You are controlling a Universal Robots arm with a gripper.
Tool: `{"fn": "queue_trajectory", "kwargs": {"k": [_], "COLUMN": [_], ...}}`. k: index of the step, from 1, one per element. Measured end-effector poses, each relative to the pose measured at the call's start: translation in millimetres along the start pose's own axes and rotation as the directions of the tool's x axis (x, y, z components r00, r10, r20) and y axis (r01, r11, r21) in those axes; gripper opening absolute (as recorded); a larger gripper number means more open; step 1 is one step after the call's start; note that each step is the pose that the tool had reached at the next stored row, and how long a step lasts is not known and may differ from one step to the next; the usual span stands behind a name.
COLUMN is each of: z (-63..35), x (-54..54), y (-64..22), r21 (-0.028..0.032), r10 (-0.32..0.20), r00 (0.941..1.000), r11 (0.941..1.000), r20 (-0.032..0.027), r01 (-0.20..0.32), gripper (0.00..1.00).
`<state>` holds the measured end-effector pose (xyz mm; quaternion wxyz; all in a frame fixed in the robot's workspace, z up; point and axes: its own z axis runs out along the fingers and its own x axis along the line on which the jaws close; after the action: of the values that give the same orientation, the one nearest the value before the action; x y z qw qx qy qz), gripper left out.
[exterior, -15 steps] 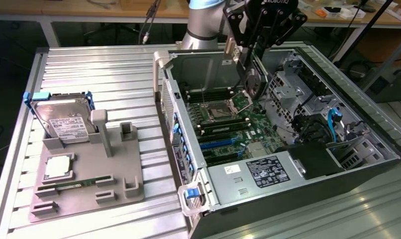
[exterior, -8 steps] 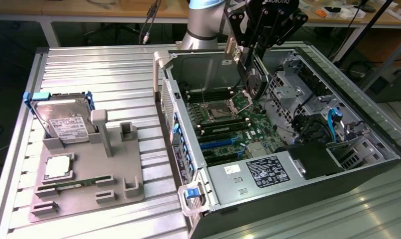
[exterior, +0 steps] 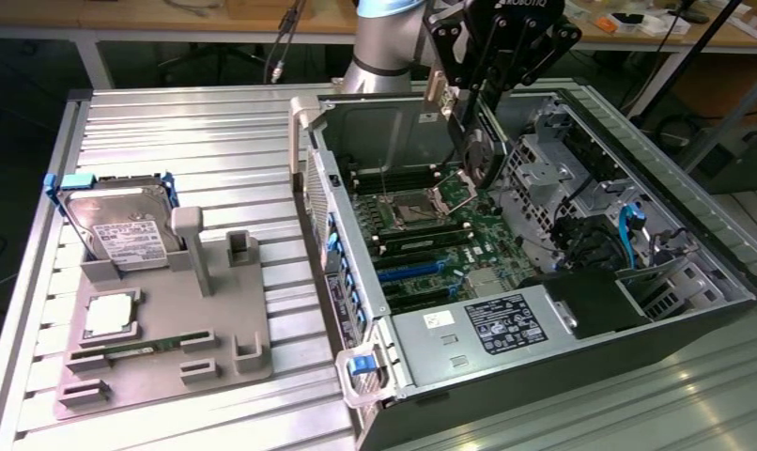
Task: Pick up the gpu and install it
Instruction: 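Insert the gpu into the slot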
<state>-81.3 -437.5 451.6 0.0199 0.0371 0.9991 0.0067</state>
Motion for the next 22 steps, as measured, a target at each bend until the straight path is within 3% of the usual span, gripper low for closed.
{"fn": "queue_trajectory", "kwargs": {"k": [9,22], "z": [0.0,0.0], "x": [0.0,0.0], "y": [0.0,0.0], "r21": [0.0,-0.0027], "r10": [0.0,-0.066], "r00": [1.0,0.9978], "r11": [1.0,0.9978], "r20": [0.0,-0.0009], "r01": [0.0,0.066], "gripper": [0.27,0.27]}}
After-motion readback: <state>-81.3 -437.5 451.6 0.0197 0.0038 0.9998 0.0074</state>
